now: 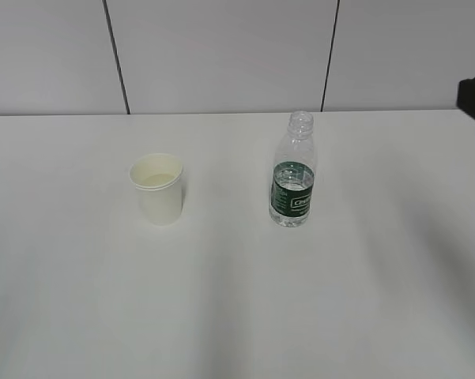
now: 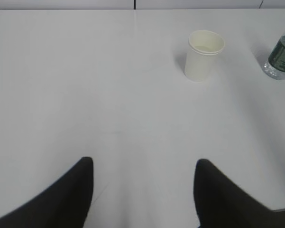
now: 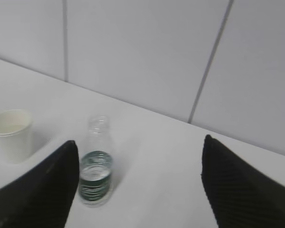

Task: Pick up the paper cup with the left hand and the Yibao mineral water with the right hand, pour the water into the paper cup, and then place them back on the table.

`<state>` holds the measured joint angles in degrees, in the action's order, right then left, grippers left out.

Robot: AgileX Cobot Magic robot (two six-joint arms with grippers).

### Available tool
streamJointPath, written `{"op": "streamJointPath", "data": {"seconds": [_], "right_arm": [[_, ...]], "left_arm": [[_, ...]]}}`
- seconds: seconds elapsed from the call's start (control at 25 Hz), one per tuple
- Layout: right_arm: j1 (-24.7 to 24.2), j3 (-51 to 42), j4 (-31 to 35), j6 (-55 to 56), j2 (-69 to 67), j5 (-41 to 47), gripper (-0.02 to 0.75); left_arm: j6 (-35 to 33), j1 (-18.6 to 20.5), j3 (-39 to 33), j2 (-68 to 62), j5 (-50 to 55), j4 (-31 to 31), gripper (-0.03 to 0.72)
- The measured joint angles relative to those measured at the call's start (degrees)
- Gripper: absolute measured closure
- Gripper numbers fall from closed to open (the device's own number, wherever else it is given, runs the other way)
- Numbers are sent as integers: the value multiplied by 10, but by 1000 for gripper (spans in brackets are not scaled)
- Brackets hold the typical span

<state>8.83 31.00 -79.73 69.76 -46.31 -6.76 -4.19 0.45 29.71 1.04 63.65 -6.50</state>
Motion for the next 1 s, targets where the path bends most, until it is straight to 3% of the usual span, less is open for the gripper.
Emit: {"op": "streamJointPath", "data": {"seconds": [0.24,0.36,1.0], "right_arm": [[0,0,286,-293,0,192,146],[0,0,389,-405,6,275,146],[0,0,728,-760,225,582,146]], "left_arm": [[0,0,0,0,0,0,230],[0,0,0,0,0,0,230],[0,0,0,0,0,0,230]]}}
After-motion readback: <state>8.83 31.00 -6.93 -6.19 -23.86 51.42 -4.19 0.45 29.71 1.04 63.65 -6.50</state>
